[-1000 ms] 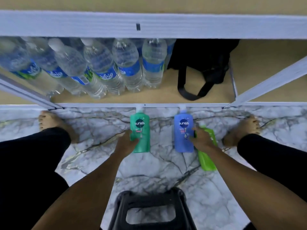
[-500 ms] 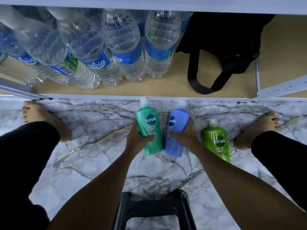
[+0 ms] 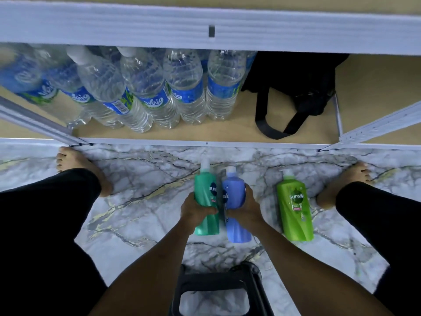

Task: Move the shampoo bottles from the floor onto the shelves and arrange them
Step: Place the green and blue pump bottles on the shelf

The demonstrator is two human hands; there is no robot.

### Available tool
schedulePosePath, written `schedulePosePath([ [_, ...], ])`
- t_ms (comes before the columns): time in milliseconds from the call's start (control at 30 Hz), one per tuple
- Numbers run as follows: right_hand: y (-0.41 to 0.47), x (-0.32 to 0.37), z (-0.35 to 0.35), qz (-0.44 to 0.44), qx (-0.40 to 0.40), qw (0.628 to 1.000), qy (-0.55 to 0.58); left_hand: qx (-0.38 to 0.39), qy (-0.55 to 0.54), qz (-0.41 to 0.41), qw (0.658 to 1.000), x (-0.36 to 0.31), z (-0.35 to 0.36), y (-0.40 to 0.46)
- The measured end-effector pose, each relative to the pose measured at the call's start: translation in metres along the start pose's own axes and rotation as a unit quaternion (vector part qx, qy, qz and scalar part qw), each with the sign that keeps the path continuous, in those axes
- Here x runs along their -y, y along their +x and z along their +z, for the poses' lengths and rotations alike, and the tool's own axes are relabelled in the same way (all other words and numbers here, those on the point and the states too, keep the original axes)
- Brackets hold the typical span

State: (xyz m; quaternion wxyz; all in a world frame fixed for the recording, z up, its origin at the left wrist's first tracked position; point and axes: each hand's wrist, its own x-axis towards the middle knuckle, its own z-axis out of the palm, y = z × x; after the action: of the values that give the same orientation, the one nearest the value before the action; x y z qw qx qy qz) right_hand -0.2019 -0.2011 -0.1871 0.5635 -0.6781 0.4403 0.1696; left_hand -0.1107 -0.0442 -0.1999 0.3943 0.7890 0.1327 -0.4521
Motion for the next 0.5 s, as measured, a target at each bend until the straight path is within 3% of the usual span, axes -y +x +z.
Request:
schedulePosePath([
  [200, -0.041, -0.006, 0.001, -0.026, -0.017, 0.999, 0.000, -0.026, 0.054, 0.054, 0.997, 0.022, -0.014, -0.046],
  [500, -0.092, 0.030, -0.012, -0.116, -0.086, 0.989, 0.017, -0.043, -0.005, 0.188, 0.981, -0.014, -0.031, -0.103],
])
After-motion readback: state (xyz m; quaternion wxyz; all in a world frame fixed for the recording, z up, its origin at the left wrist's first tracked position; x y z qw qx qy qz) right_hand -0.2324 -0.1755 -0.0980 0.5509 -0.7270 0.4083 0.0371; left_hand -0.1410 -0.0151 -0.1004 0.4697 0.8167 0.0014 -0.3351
